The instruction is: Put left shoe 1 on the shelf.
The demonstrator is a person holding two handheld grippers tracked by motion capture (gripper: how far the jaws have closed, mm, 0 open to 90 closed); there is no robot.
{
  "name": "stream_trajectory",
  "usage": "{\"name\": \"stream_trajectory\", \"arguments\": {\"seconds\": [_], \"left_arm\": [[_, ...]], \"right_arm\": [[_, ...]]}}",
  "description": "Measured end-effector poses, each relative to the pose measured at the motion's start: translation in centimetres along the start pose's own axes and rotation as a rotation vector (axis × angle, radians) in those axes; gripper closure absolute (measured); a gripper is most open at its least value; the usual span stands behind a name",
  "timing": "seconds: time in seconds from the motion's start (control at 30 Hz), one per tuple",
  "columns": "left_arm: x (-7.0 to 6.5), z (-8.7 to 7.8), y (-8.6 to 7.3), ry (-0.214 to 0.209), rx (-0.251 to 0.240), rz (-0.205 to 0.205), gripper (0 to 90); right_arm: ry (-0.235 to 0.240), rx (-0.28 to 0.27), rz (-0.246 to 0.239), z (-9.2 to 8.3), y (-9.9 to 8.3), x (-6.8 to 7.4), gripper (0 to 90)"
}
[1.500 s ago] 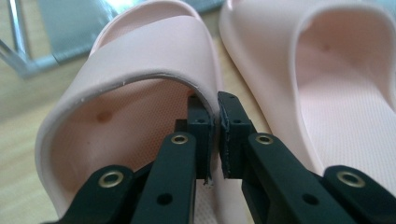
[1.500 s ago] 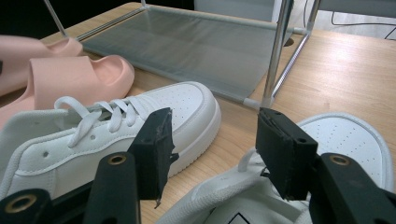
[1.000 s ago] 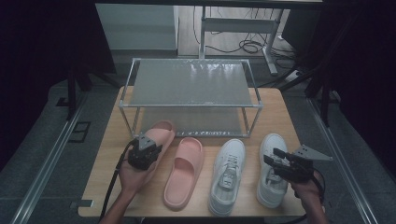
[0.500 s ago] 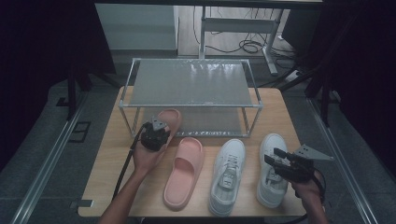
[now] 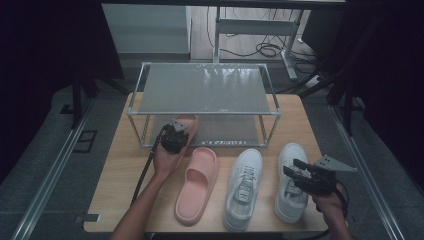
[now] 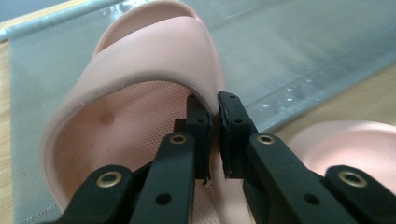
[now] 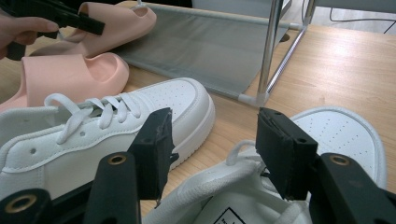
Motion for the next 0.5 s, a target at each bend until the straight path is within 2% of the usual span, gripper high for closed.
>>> {"name": "stream_trajectory", "arguments": {"seconds": [0.13,0.23,0.37,0.47,0.5], "left_arm": [[0.1,0.6,-0.2,0.016,0.006,0.006,82.6],[0.0,0.4,-0.2,0.002,0.015,-0.009,70.8],[-0.2,-0.9,-0.5,-0.045,0.024,-0.016,62.5],[-0.2,-2.3,-0.9,-0.077,0.018,-0.026,62.1],[-0.2,-2.8,-1.0,-0.083,0.020,-0.018,62.9]], "right_arm": [[0.000,0.003,-0.001,0.0,-0.1,-0.1,46.3],[-0.001,0.001,0.000,0.0,-0.1,-0.1,46.3],[-0.001,0.000,0.000,-0.1,0.0,0.0,46.3],[-0.002,-0.003,0.000,-0.2,0.0,0.0,46.3],[-0.001,-0.003,0.000,-0.2,0.1,0.0,46.3]]}}
Point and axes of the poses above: each handheld gripper's, and its own axes: z roughly forward along the jaws, y roughly out of its top, x roughly to its left, the point moved 3 cm from there along z, roughly forward along the jaws, and after that the axes turned 7 degrees about -x, right-handed, at the moved point
